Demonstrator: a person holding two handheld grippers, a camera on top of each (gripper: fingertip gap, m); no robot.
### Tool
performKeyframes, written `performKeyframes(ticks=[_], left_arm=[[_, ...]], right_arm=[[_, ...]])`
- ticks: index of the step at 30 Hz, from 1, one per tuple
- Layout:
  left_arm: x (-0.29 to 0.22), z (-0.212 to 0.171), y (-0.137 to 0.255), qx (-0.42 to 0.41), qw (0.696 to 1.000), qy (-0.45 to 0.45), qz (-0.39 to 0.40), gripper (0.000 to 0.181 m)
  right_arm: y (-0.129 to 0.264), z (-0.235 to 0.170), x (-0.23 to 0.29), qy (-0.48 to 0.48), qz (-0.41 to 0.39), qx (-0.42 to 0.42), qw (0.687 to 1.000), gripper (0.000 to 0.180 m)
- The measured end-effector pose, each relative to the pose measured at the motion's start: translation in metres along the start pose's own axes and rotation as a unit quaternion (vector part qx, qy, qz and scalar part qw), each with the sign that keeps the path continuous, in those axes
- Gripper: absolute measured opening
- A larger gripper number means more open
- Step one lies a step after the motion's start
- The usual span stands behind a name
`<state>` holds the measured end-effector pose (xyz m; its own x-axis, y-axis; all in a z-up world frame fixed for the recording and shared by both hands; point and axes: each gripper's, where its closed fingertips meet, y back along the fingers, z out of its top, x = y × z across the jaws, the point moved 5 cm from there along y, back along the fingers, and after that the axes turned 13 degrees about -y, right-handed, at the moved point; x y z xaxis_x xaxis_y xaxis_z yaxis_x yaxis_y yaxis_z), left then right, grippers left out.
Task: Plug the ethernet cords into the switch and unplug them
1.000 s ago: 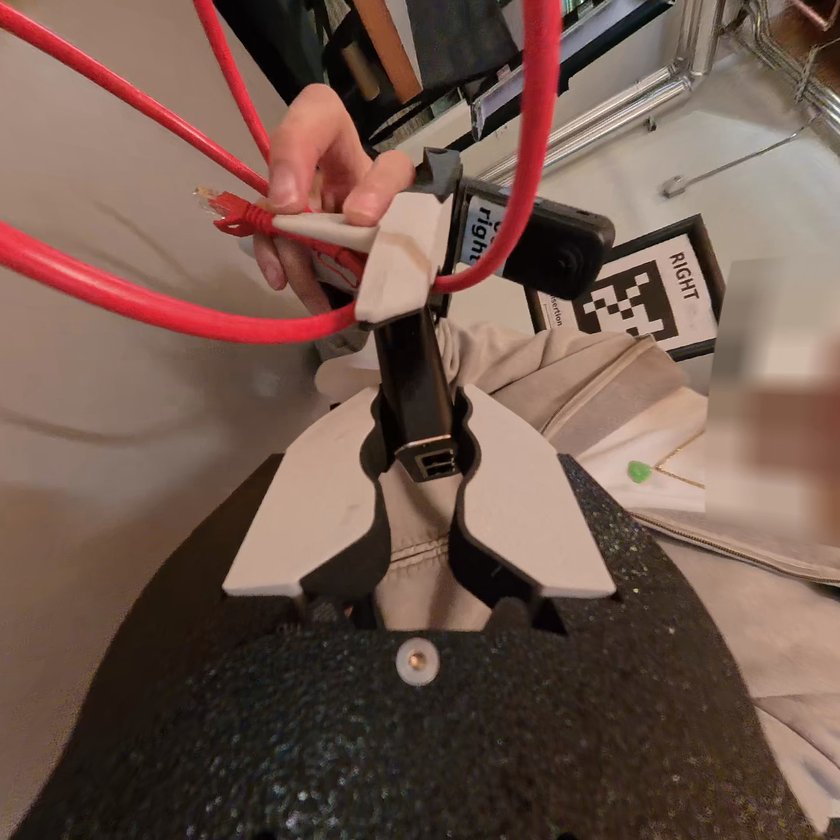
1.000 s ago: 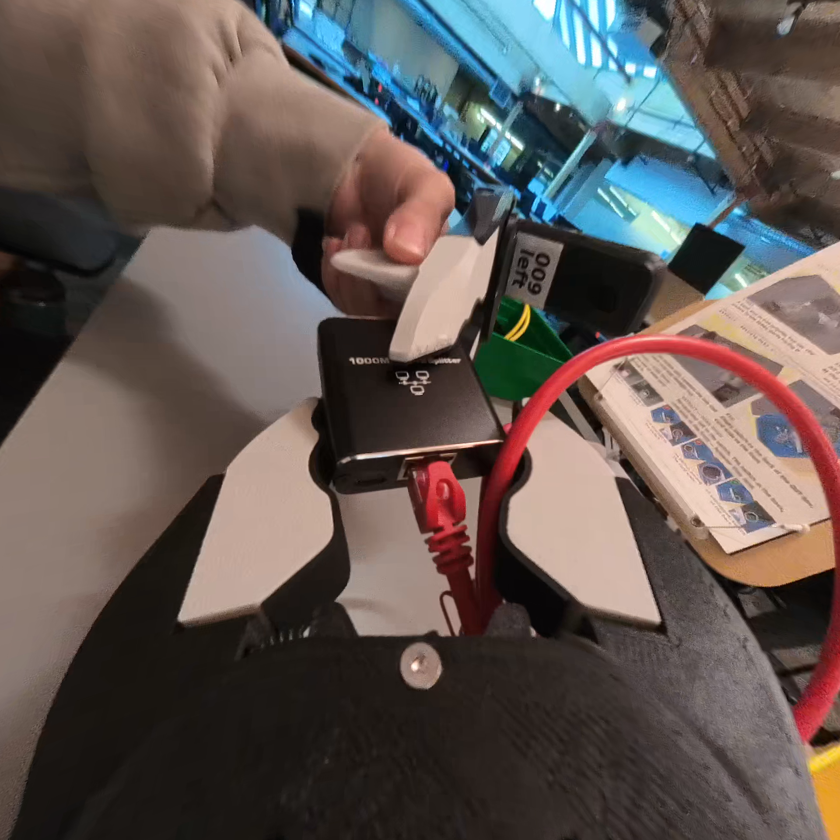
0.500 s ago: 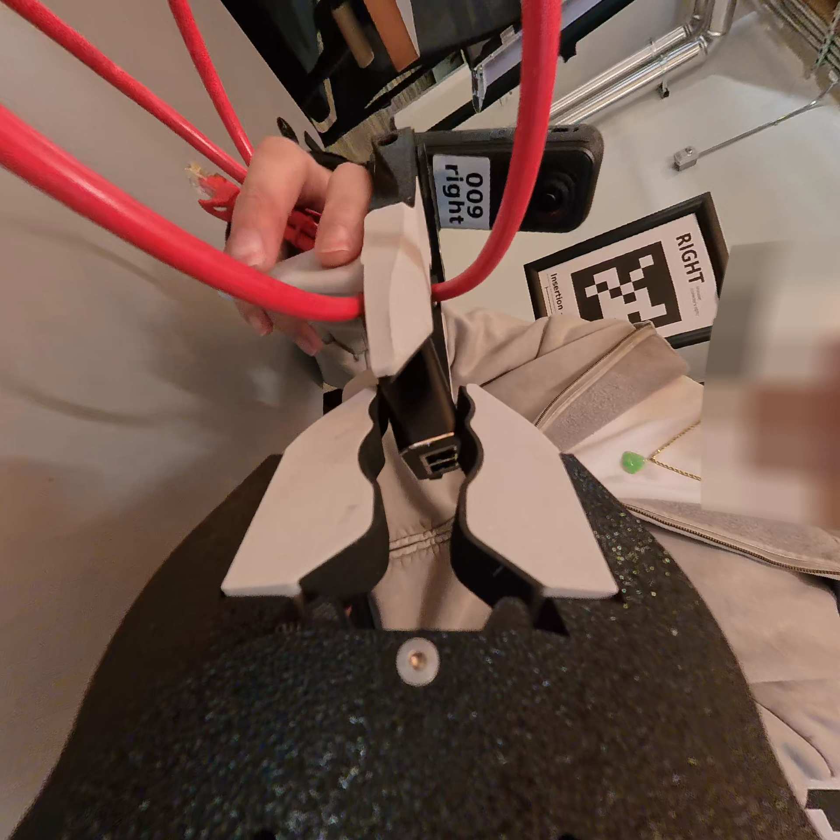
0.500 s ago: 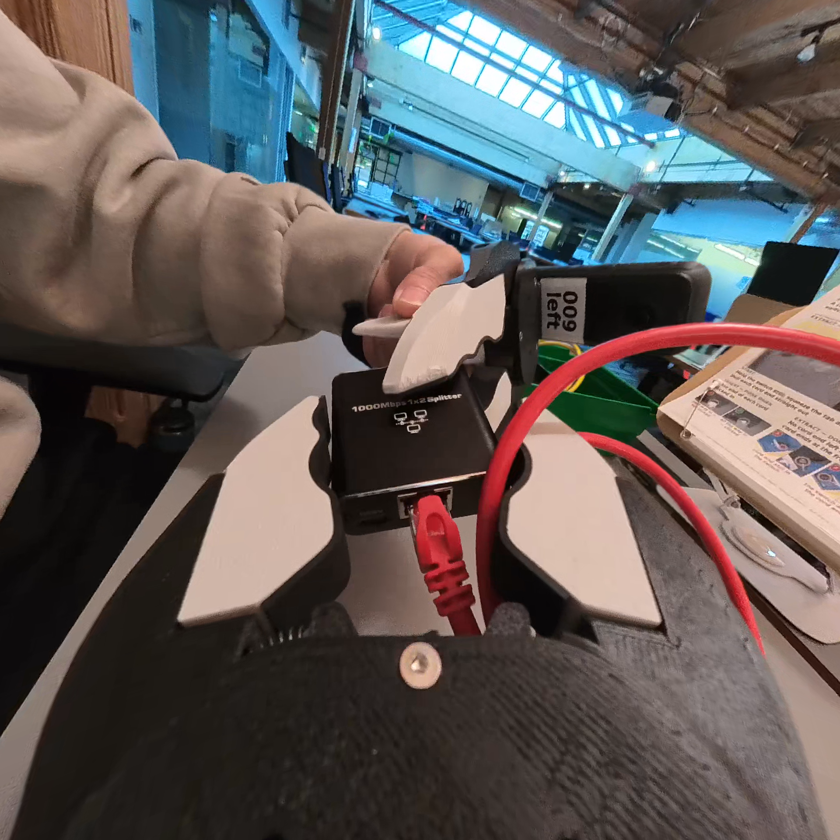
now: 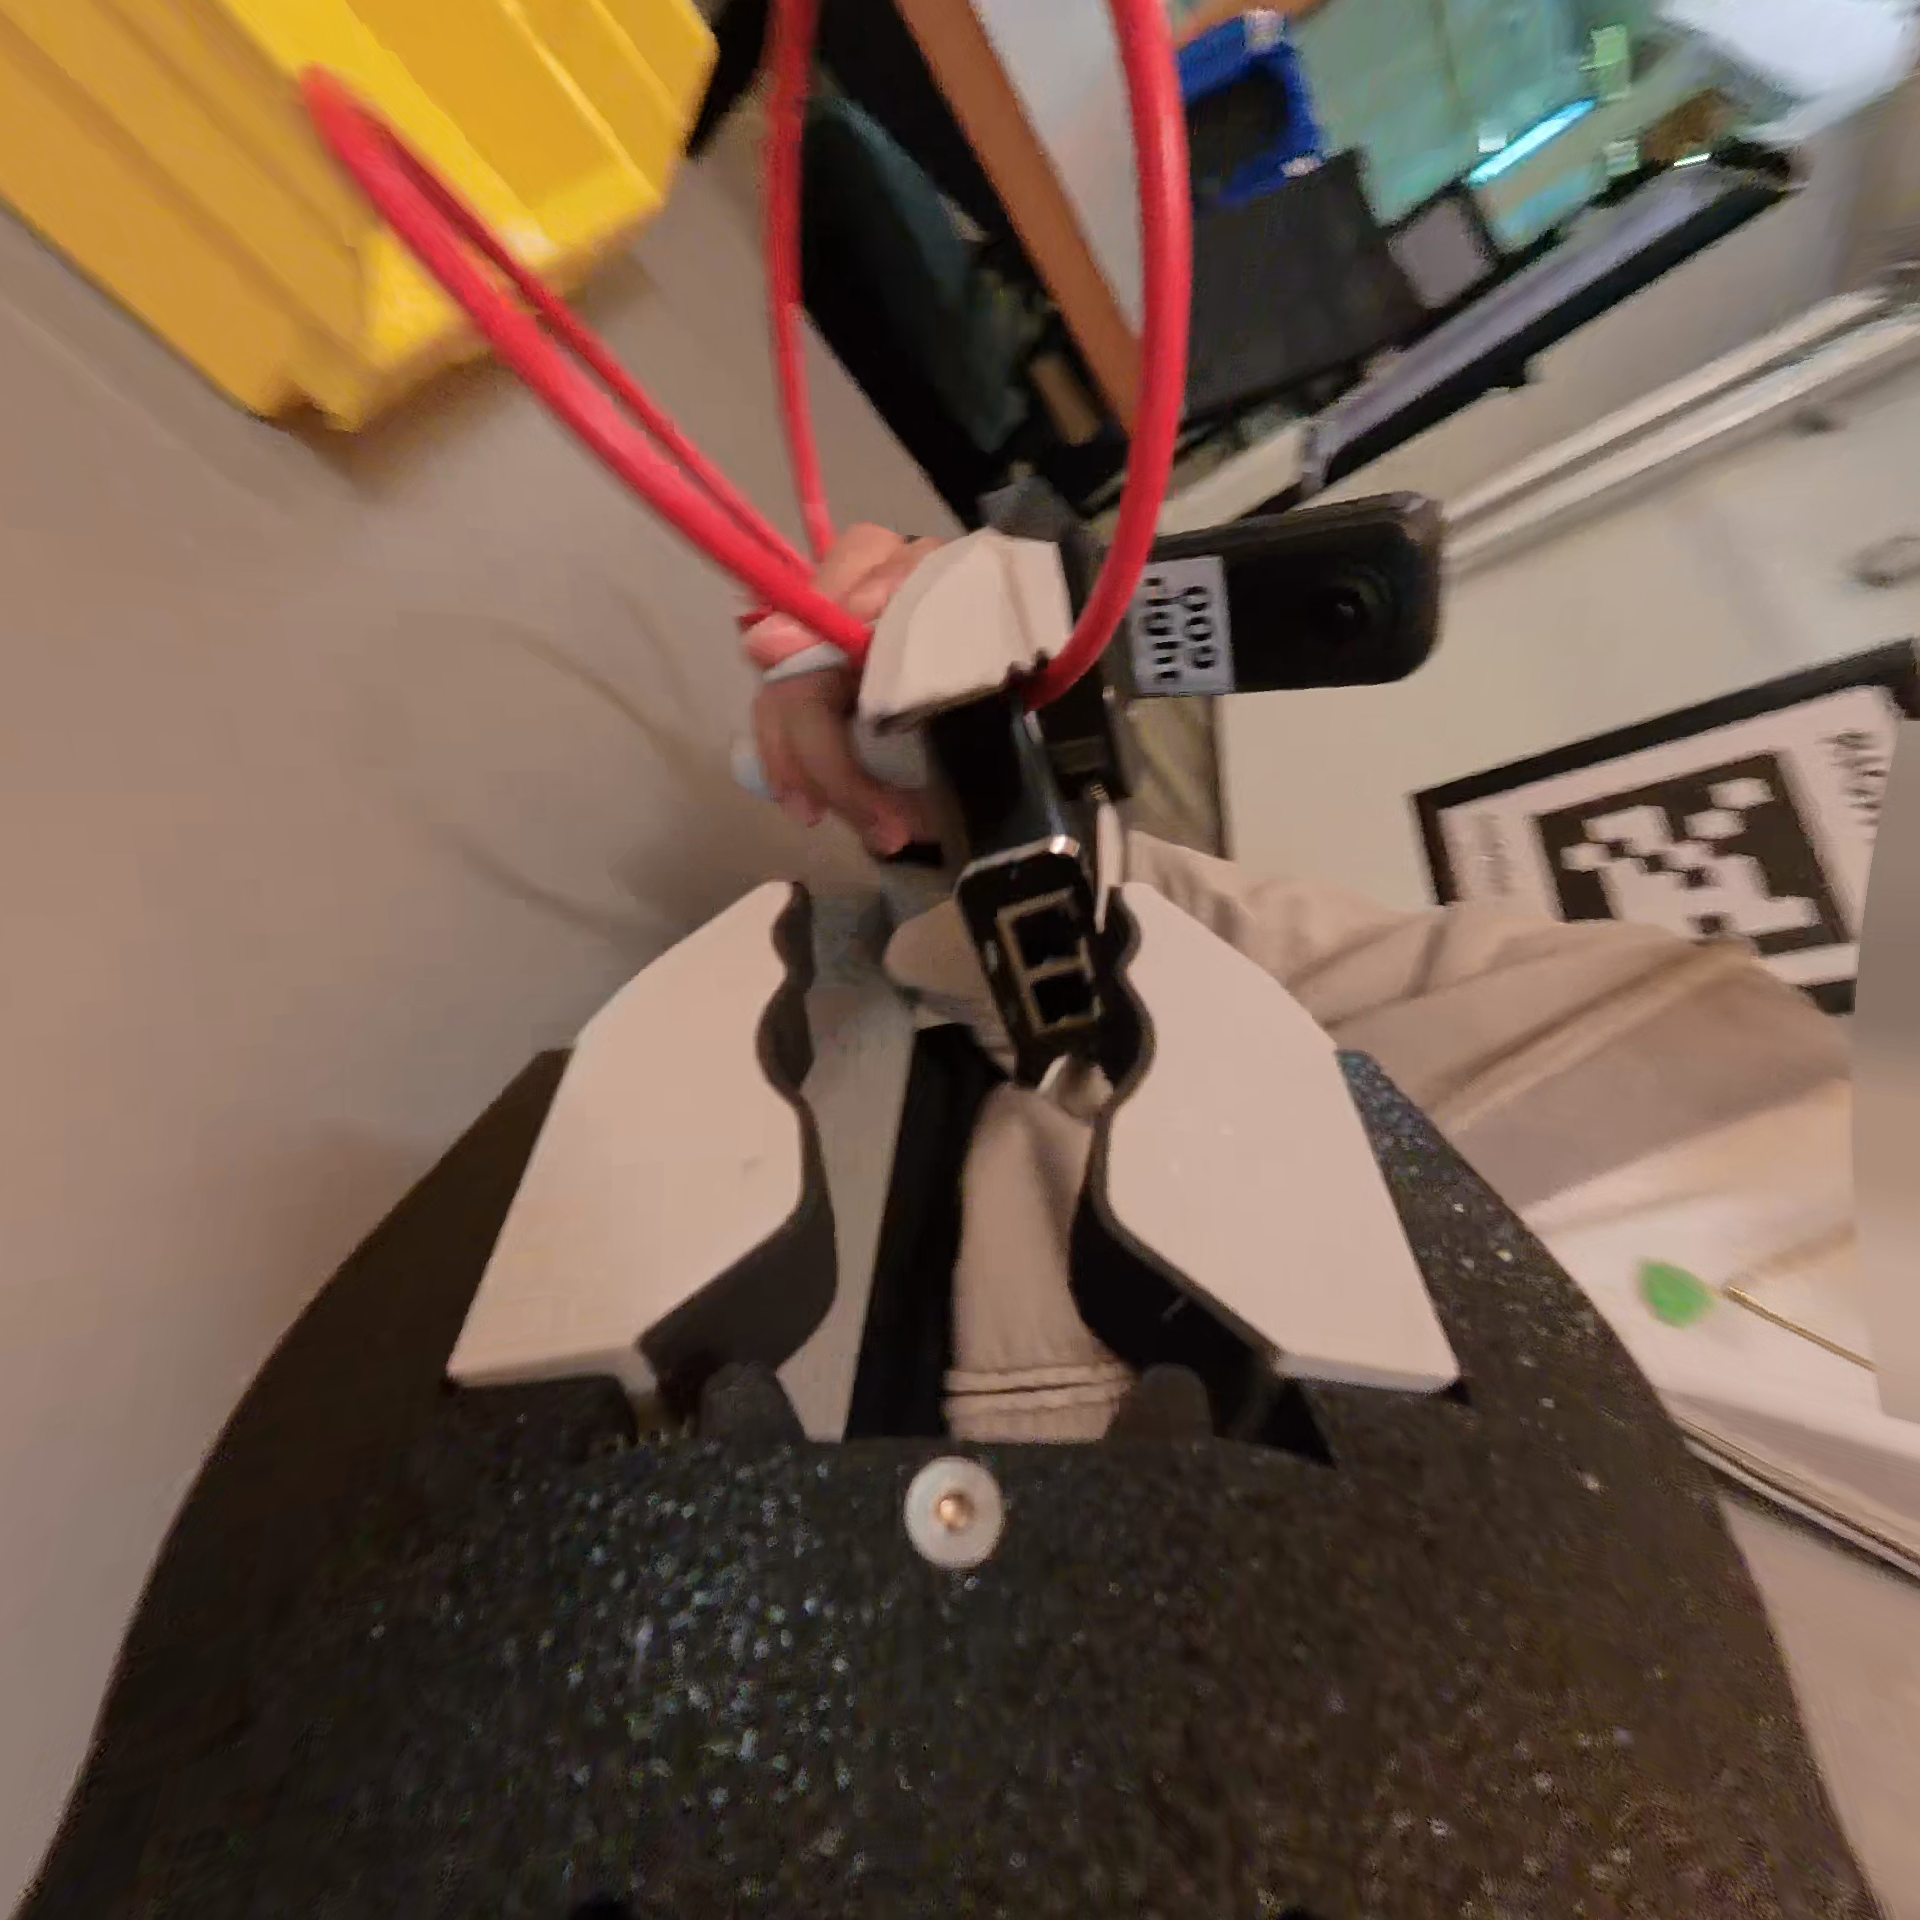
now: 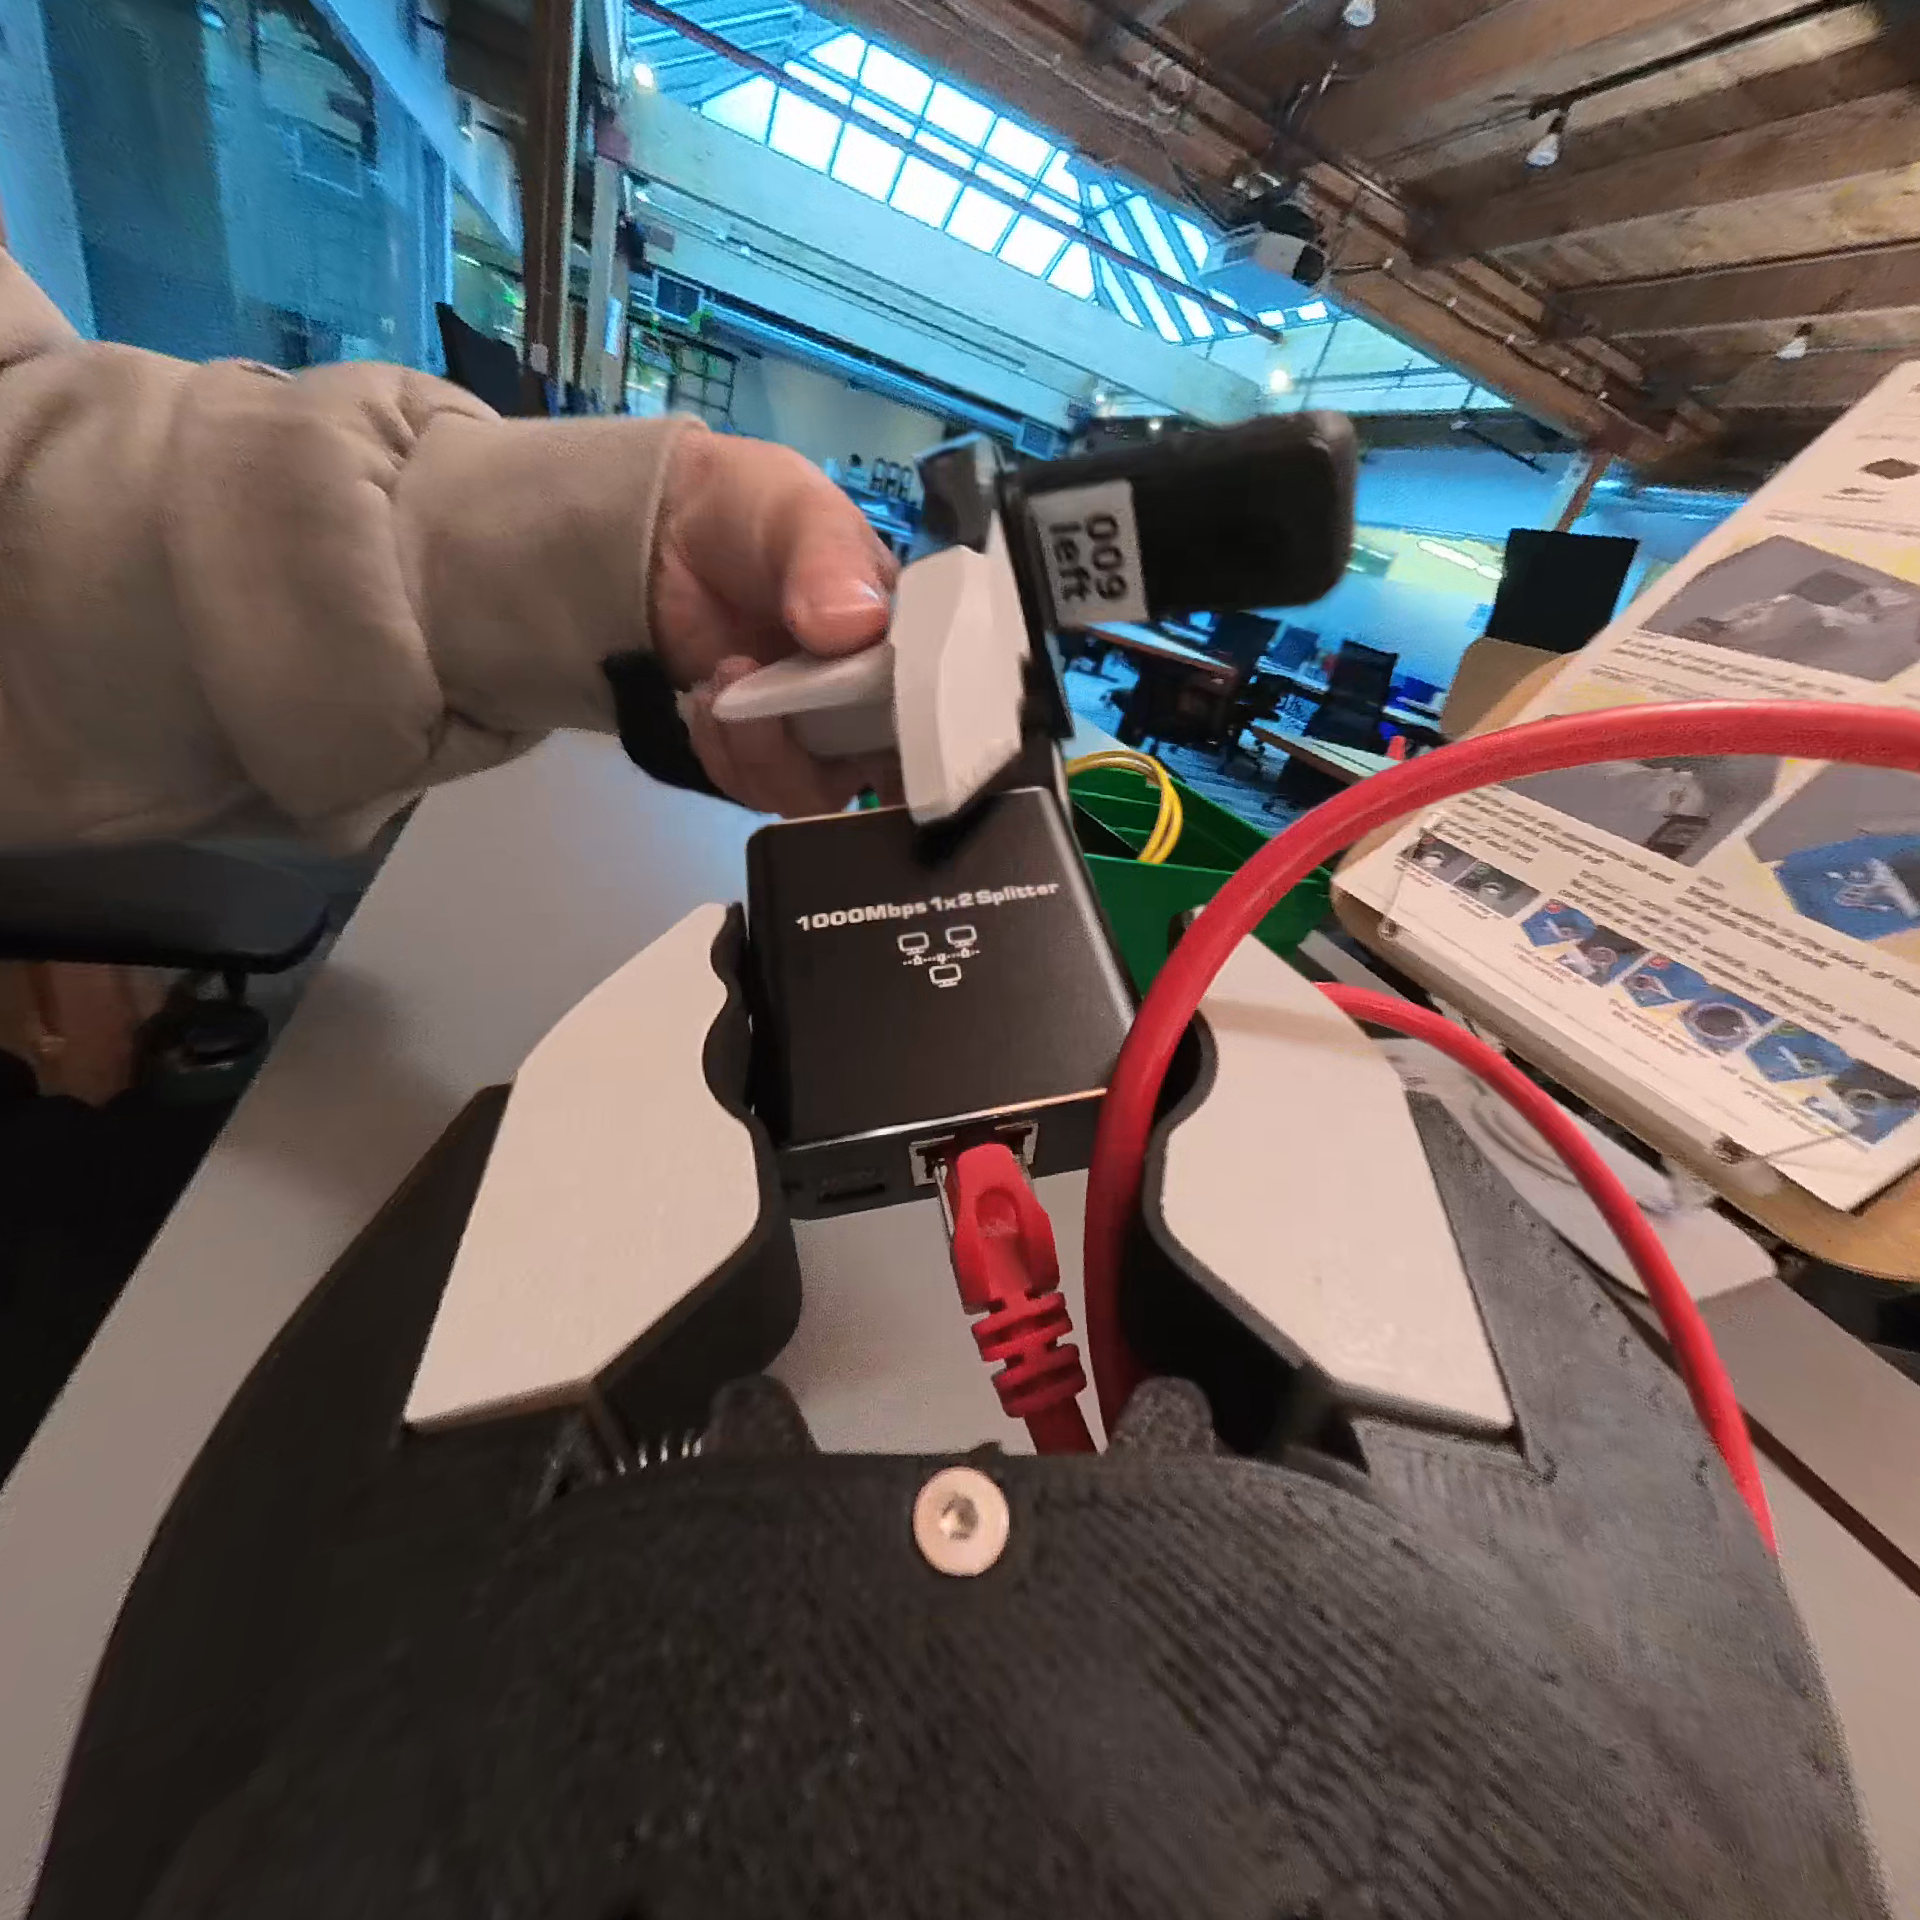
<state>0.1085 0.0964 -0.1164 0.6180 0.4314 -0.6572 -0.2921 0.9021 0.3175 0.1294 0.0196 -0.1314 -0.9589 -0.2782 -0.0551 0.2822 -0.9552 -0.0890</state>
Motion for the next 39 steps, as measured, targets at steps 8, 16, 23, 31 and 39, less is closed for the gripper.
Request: performKeyframes(ticks=[8, 16, 23, 31, 39], left_arm=[[-0.012, -0.011, -0.014, 0.030, 0.999, -0.020, 0.040, 0.059], [-0.014, -0.013, -0.028, -0.001, 0.999, 0.001, -0.042, 0.028], [-0.017, -0.017, -0.026, 0.021, 0.997, -0.009, -0.077, 0.028], [-0.010, -0.011, -0.028, -0.006, 0.999, -0.018, -0.042, 0.032], [0.006, -0.012, 0.036, -0.065, 0.975, -0.138, 0.162, 0.061]], right_arm=[[0.003, -0.004, -0.004, 0.066, -0.024, 0.015, 0.997, 0.078], [-0.001, 0.003, 0.006, 0.044, 0.006, -0.021, 0.999, 0.078], [-0.003, 0.008, 0.014, 0.012, 0.038, -0.056, 0.998, 0.077], [-0.003, 0.001, 0.004, -0.005, 0.019, -0.009, 1.000, 0.077], [0.028, 0.007, -0.022, 0.025, -0.061, 0.004, 0.998, 0.077]])
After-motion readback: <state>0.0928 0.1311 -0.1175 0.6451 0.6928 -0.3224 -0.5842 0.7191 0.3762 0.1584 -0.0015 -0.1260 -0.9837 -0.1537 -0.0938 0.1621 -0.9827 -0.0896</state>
